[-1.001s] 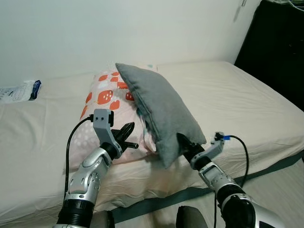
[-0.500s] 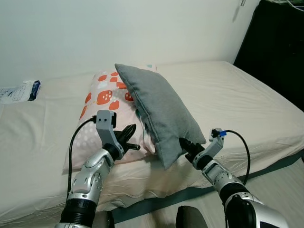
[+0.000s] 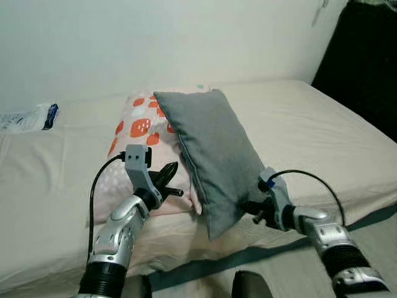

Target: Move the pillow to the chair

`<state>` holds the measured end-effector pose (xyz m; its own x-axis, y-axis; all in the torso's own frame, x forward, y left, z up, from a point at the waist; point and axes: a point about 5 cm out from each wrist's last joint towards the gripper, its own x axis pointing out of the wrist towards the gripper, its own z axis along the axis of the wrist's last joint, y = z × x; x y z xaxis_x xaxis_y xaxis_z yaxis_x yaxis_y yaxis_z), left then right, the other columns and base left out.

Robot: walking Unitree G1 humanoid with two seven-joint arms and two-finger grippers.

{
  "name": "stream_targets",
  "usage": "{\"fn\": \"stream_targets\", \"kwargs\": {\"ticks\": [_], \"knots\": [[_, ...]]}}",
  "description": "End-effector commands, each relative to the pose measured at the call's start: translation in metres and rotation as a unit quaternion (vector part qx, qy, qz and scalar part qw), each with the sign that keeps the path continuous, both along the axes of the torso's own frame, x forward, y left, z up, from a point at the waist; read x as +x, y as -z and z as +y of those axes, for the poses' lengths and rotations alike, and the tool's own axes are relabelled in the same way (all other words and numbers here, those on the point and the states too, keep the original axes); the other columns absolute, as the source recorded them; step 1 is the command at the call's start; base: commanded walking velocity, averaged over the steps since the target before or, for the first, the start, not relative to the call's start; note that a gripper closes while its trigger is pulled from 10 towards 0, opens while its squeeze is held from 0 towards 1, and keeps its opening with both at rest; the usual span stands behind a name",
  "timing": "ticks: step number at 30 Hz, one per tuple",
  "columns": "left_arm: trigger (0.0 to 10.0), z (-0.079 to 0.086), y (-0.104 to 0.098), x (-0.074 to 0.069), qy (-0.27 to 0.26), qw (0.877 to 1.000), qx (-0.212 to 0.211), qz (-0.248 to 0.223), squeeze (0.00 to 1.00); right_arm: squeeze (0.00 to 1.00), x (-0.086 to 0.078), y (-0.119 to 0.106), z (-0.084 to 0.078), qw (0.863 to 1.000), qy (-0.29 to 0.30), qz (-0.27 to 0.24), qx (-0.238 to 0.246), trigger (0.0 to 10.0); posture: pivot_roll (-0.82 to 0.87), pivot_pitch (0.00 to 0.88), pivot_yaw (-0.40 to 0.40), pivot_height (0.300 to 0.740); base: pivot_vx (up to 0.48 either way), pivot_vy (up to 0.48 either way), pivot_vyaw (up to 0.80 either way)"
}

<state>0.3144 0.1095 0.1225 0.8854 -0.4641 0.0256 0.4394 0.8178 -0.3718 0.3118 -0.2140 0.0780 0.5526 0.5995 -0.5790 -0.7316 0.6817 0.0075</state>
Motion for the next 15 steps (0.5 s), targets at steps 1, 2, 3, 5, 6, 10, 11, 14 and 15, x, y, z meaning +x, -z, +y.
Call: {"fn": "stream_targets", "kwargs": {"ticks": [1, 2, 3, 5, 6, 10, 11, 14, 15], "knots": [[10.0, -0.006, -0.004, 0.003, 0.009, 1.000, -0.009, -0.003, 0.00, 0.00, -0.009, 0.004, -0.005, 0.998, -0.036, 0.020, -0.047, 0.0, 0.09, 0.000, -0.049, 0.584, 0.000, 0.000, 0.00], [10.0, -0.006, -0.004, 0.003, 0.009, 1.000, -0.009, -0.003, 0.00, 0.00, -0.009, 0.004, -0.005, 0.998, -0.036, 0.020, -0.047, 0.0, 0.09, 0.000, -0.049, 0.584, 0.000, 0.000, 0.00], [10.0, -0.009, -0.008, 0.006, 0.014, 1.000, -0.016, -0.006, 0.00, 0.00, -0.011, 0.001, -0.011, 0.997, -0.045, 0.019, -0.066, 0.0, 0.09, 0.000, -0.050, 0.584, 0.000, 0.000, 0.00], [10.0, -0.011, -0.011, 0.007, 0.018, 1.000, -0.020, -0.008, 0.00, 0.00, -0.013, -0.002, -0.015, 0.995, -0.051, 0.019, -0.078, 0.0, 0.09, 0.000, -0.050, 0.584, 0.000, 0.000, 0.00], [10.0, -0.013, -0.017, 0.011, 0.026, 0.999, -0.030, -0.010, 0.00, 0.00, -0.014, -0.010, -0.022, 0.994, -0.056, 0.013, -0.089, 0.0, 0.09, 0.000, -0.049, 0.584, 0.000, 0.000, 0.00], [10.0, -0.014, -0.023, 0.015, 0.033, 0.998, -0.051, -0.010, 0.00, 0.00, -0.016, -0.021, -0.027, 0.993, -0.078, 0.000, -0.088, 0.0, 0.09, 0.000, -0.048, 0.584, 0.000, 0.000, 0.00], [10.0, -0.014, -0.023, 0.015, 0.033, 0.998, -0.051, -0.010, 0.00, 0.00, -0.016, -0.021, -0.027, 0.993, -0.078, 0.000, -0.088, 0.0, 0.09, 0.000, -0.048, 0.584, 0.000, 0.000, 0.00], [10.0, -0.015, -0.032, 0.027, 0.031, 0.995, -0.095, 0.009, 0.00, 0.00, -0.026, -0.030, -0.042, 0.988, -0.104, 0.011, -0.111, 0.0, 0.09, 0.000, -0.052, 0.584, 0.000, 0.000, 0.00], [10.0, -0.015, -0.032, 0.032, 0.023, 0.995, -0.092, 0.022, 0.00, 0.00, -0.027, -0.030, -0.048, 0.987, -0.102, 0.017, -0.126, 0.0, 0.09, 0.000, -0.052, 0.584, 0.000, 0.000, 0.00]]}}
